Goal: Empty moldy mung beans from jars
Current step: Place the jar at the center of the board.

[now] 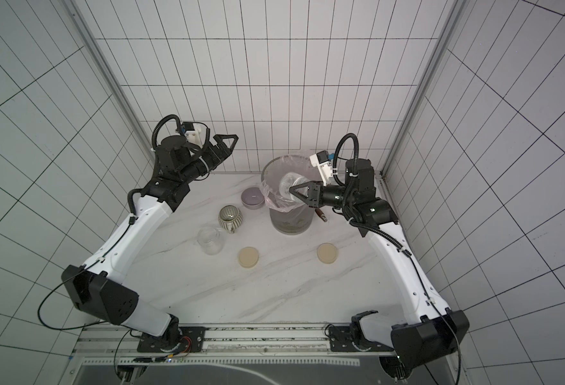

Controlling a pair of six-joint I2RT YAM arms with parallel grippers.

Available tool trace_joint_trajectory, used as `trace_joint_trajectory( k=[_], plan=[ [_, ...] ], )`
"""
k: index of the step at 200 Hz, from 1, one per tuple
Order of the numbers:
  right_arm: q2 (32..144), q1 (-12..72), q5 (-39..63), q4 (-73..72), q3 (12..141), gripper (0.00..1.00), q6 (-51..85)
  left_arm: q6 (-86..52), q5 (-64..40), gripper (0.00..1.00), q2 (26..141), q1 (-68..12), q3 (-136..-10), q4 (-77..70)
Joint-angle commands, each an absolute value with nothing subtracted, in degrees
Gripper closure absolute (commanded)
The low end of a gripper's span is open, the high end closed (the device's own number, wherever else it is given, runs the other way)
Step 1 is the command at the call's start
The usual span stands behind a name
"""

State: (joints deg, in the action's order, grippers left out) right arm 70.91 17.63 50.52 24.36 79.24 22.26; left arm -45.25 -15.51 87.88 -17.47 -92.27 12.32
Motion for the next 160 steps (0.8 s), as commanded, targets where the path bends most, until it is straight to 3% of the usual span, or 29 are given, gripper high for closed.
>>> trace_joint_trajectory(
  k=[1, 44, 84, 160],
  plan=[
    [68.2, 20.8, 45.1, 39.7, 81.4, 1.0, 13.2, -44.3, -16.3, 0.02, 85.6, -17.6, -90.7, 14.3],
    [66.1, 28.3, 36.9, 51.4, 74.3, 1.0, 10.7, -42.2, -15.7, 0.02, 84.7, -17.6, -89.7, 16.3],
    [68.2, 36.8, 28.3, 52.0, 65.7, 1.0, 11.3, -40.5, -12.9, 0.02, 82.6, -17.5, -87.4, 17.8],
    [87.5, 42.8, 19.5, 48.1, 62.7, 1.0, 8.4, -37.5, -9.6, 0.02, 78.4, -16.5, -83.1, 20.7]
  ],
)
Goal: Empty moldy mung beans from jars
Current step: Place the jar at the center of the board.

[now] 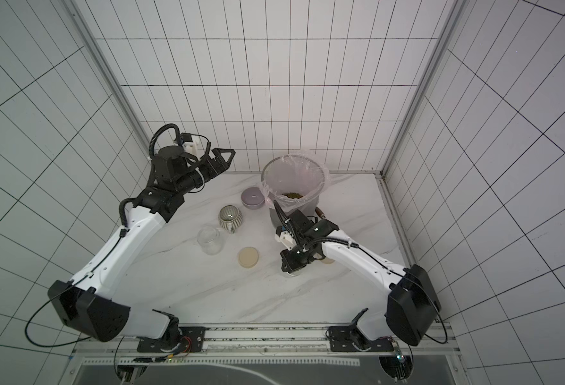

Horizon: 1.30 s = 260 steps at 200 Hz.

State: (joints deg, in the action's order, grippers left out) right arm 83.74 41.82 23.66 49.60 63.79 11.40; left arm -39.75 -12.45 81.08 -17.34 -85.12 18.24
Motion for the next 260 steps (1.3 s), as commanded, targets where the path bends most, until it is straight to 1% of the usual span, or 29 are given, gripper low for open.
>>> trace_joint_trajectory(
  k=[1, 31, 59, 68, 72, 76, 77, 78, 79, 80, 81, 84, 93, 116, 150, 181, 208, 224, 235, 251, 260],
  plan=[
    [87.8, 42.9, 19.5, 48.1, 62.7, 1.0, 8.3, -37.5, -9.5, 0.02, 78.3, -16.5, -83.0, 20.7],
    [93.5, 43.5, 17.8, 46.7, 62.6, 1.0, 7.7, -36.3, -7.6, 0.02, 76.2, -14.9, -79.9, 22.2],
    [96.4, 43.9, 16.1, 46.0, 63.8, 1.0, 8.1, -34.0, -4.6, 0.02, 74.6, -14.5, -77.6, 23.9],
    [97.0, 43.9, 15.9, 46.0, 64.4, 0.91, 8.1, -33.7, -3.4, 0.02, 74.2, -14.2, -76.7, 24.6],
    [97.3, 43.9, 16.1, 46.0, 64.6, 0.82, 8.0, -33.8, -2.9, 0.02, 74.0, -13.9, -76.2, 24.9],
    [97.7, 43.9, 16.1, 46.1, 64.9, 0.71, 8.0, -33.9, -2.5, 0.02, 73.8, -13.7, -75.8, 25.2],
    [97.7, 43.9, 16.1, 46.1, 65.0, 0.7, 8.0, -34.0, -2.4, 0.02, 73.8, -13.7, -75.8, 25.3],
    [97.8, 43.9, 16.0, 46.2, 65.1, 0.64, 8.0, -34.0, -2.3, 0.02, 73.8, -13.6, -75.6, 25.4],
    [97.8, 43.9, 16.0, 46.2, 65.1, 0.64, 8.0, -34.0, -2.2, 0.02, 73.8, -13.5, -75.5, 25.5],
    [97.9, 43.9, 16.1, 46.2, 65.2, 0.59, 8.0, -34.1, -2.0, 0.02, 73.7, -13.4, -75.3, 25.6],
    [97.9, 43.9, 16.1, 46.2, 65.2, 0.59, 8.0, -34.1, -1.8, 0.02, 73.7, -13.4, -75.2, 25.6],
    [98.1, 43.9, 16.1, 46.4, 65.6, 0.53, 7.8, -34.2, -1.5, 0.02, 73.5, -13.2, -74.8, 25.8],
    [98.3, 43.9, 16.0, 47.0, 66.6, 0.47, 7.7, -33.9, -0.1, 0.02, 73.1, -12.5, -73.7, 26.3],
    [96.8, 44.0, 16.5, 49.1, 70.0, 0.41, 7.9, -32.6, 6.3, 0.02, 72.0, -10.1, -70.9, 29.2],
    [92.9, 44.0, 18.1, 52.9, 77.5, 0.38, 9.1, -30.6, 13.1, 0.02, 71.4, -6.3, -64.3, 28.7],
    [88.0, 44.0, 19.8, 52.8, 82.0, 0.36, 10.9, -28.7, 17.8, 0.02, 70.9, -5.5, -57.8, 22.1],
    [81.9, 42.7, 13.3, 48.0, 83.2, 0.28, 12.0, -25.7, 26.0, 0.02, 69.4, -4.7, -50.9, 10.3],
    [78.4, 37.6, 10.5, 43.2, 82.4, 0.26, 12.0, -19.4, 26.7, 0.02, 69.5, -2.6, -45.3, 0.2],
    [76.9, 32.5, 10.3, 40.2, 81.6, 0.24, 12.3, -17.6, 28.1, 0.02, 70.0, -0.7, -43.2, -3.3],
    [74.8, 25.3, 7.6, 33.9, 78.0, 0.15, 12.3, -17.2, 29.2, 0.02, 71.7, 3.4, -41.8, -4.7],
    [73.1, 22.3, 4.7, 28.6, 74.0, 0.03, 11.8, -15.9, 28.4, 0.02, 72.6, 6.0, -40.4, -6.7]
  ],
)
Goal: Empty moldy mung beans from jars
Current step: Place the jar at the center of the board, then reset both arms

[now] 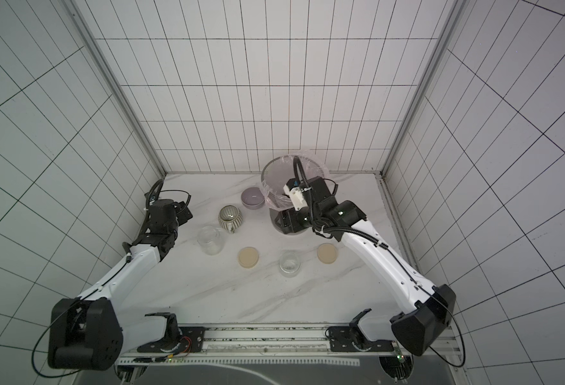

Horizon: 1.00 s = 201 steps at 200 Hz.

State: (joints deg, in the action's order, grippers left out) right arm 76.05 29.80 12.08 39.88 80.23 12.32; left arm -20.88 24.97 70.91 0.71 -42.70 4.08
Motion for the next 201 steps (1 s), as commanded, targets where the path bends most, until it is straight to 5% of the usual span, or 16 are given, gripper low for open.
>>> trace_joint_trajectory(
  k=[1, 25, 57, 106, 165, 185, 201],
  plan=[
    [73.0, 21.9, 4.5, 27.9, 73.4, 0.02, 11.7, -15.6, 28.2, 0.02, 72.7, 6.2, -40.2, -6.9],
    [66.5, 14.7, -3.4, 8.5, 56.3, 0.0, 10.7, -9.7, 21.1, 0.02, 73.8, 9.3, -33.8, -16.1],
    [63.5, 5.0, -8.1, -16.6, 33.7, 0.0, 9.6, -1.4, -0.8, 0.04, 70.4, 9.0, -27.9, -25.5],
    [68.1, -2.5, -8.8, -55.3, 9.9, 0.0, 0.8, -1.8, 0.2, 0.02, 69.7, 3.8, -11.4, -49.1],
    [81.5, -4.0, -2.6, -68.1, 13.1, 0.01, 2.0, -1.7, -4.4, 0.03, 79.3, 2.5, -18.8, -48.9],
    [89.4, -4.0, -1.6, -78.8, 12.1, 0.01, 1.7, 1.0, -3.0, 0.03, 87.1, -0.4, -16.4, -60.4],
    [87.4, -4.0, -0.4, -70.7, 14.2, 0.01, 1.2, 1.4, -5.0, 0.02, 92.5, -0.5, -16.8, -68.6]
  ],
)
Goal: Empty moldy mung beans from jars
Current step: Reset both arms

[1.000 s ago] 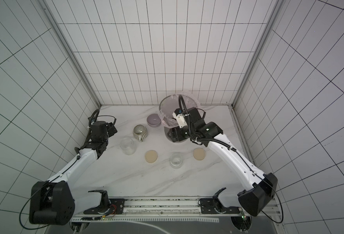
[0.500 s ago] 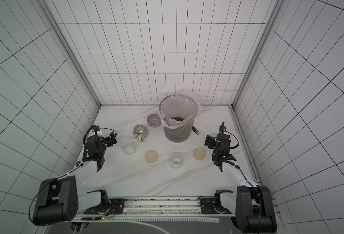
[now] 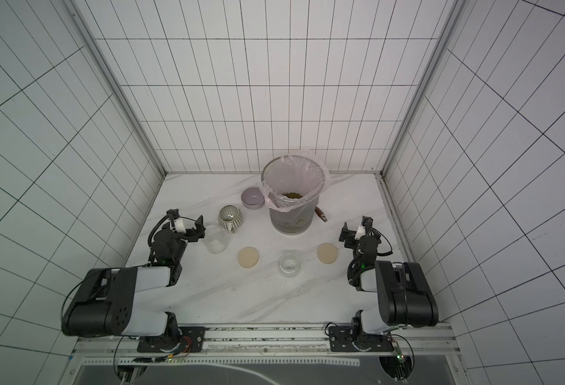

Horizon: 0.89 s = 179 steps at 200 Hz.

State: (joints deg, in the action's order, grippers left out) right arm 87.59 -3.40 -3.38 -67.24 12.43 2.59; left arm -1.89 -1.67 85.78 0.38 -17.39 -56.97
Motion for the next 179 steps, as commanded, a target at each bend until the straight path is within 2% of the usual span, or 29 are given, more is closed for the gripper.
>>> trace_joint_trajectory(
  k=[1, 14, 24, 37, 66, 179],
  plan=[
    [87.6, -4.0, -0.2, -71.3, 14.0, 0.01, 1.2, 1.4, -4.9, 0.02, 92.1, -0.5, -16.9, -67.5],
    [89.0, -4.0, 0.5, -75.4, 13.3, 0.01, 0.8, 2.2, -2.6, 0.03, 87.8, -1.4, -19.2, -55.5],
    [88.1, -4.0, 0.2, -70.6, 14.8, 0.01, 0.9, 3.1, -3.0, 0.03, 90.1, -2.0, -19.0, -59.9],
    [88.9, -4.0, 0.0, -73.7, 14.1, 0.01, 0.8, 3.2, -1.3, 0.02, 91.6, -2.8, -18.2, -64.6],
    [88.4, -3.9, 0.2, -72.7, 14.1, 0.01, 0.6, 3.0, -0.3, 0.03, 88.7, -3.0, -21.0, -53.7],
    [88.4, -2.9, -1.5, -72.7, 14.2, 0.01, -0.1, 3.6, -0.5, 0.03, 90.5, -3.3, -20.9, -56.4]
  ],
)
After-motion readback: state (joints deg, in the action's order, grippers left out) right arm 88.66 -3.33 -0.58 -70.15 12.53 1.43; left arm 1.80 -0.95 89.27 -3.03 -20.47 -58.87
